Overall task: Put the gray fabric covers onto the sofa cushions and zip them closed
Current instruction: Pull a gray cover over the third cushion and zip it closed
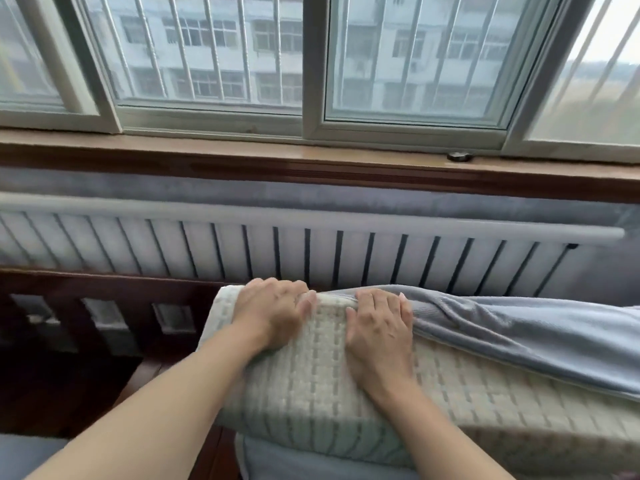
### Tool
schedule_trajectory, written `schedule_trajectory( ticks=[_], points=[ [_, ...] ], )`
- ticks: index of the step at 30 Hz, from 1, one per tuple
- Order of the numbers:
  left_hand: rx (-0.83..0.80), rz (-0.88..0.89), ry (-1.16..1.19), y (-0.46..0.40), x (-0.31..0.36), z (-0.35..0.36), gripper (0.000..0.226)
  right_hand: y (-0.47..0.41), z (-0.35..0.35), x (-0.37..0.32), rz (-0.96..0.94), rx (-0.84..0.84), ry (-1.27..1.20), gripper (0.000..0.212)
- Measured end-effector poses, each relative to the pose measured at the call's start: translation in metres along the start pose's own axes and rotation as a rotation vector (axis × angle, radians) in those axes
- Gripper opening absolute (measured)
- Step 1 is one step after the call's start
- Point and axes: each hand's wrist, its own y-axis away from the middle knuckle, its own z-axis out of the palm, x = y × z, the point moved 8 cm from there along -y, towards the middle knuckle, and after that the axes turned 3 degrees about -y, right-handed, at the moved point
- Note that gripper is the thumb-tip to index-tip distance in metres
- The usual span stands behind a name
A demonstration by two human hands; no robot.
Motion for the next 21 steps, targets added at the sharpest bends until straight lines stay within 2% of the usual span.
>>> schedule_trajectory(
  ticks=[2,4,6,9,12,16,21],
  points=[
    [-0.079,0.02,-0.008,-0.012,-0.003,0.001,0.038,0.002,0.003,-0.009,0.057,0.005,0.035,0.018],
    [-0.16,0.05,-0.006,-0.023,-0.006,0.004,0.033,0.004,0.005,-0.019,0.077,0.005,0.055,0.021],
    [-0.266,0.064,0.056,-0.034,-0.015,0.013,0.032,0.004,0.005,-0.026,0.088,-0.025,0.042,0.031],
    [-0.474,0.0,0.209,-0.048,-0.042,0.031,0.029,0.006,0.0,-0.024,0.083,0.012,-0.032,0.034],
    [-0.645,-0.031,0.306,-0.045,-0.067,0.04,0.038,0.007,-0.001,-0.025,0.049,0.026,-0.074,0.038],
    [-0.701,-0.066,0.437,-0.045,-0.075,0.046,0.025,0.003,-0.001,-0.028,0.007,0.029,-0.101,0.038],
    [-0.74,-0.024,0.332,-0.057,-0.075,0.062,0.015,0.0,0.001,-0.031,-0.043,0.03,-0.113,0.039]
  ],
)
